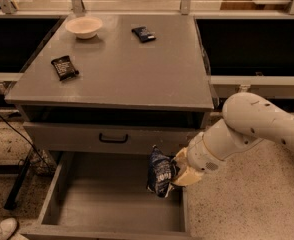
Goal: Place blue chip bag into middle drawer
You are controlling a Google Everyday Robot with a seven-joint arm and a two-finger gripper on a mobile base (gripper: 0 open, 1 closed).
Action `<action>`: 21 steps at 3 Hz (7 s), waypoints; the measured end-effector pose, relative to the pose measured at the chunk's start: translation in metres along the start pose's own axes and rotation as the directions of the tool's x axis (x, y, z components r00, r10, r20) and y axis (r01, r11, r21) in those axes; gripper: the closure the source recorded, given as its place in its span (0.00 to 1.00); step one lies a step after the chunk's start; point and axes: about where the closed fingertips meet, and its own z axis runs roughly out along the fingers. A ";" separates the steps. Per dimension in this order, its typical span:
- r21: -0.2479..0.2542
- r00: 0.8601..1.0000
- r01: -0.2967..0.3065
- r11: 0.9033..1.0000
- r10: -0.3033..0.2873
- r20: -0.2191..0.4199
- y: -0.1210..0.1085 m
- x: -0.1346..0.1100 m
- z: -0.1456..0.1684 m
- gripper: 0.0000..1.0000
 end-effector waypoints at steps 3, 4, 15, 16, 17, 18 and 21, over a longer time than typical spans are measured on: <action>0.007 0.987 -0.046 0.999 0.047 -0.154 -0.029 0.027 0.052 1.00; 0.007 0.987 -0.046 0.999 0.047 -0.154 -0.029 0.027 0.052 1.00; -0.032 0.967 -0.193 0.981 0.184 -0.178 -0.022 0.097 0.181 1.00; -0.071 0.968 -0.195 0.978 0.181 -0.175 -0.025 0.097 0.203 1.00; -0.114 0.967 -0.200 0.973 0.178 -0.180 -0.029 0.097 0.229 1.00; -0.114 0.967 -0.200 0.973 0.178 -0.180 -0.029 0.097 0.229 1.00; -0.056 0.961 -0.208 0.976 0.193 -0.200 -0.033 0.099 0.246 1.00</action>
Offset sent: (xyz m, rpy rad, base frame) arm 0.0296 0.0083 -0.0635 -0.1790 0.0180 -0.0361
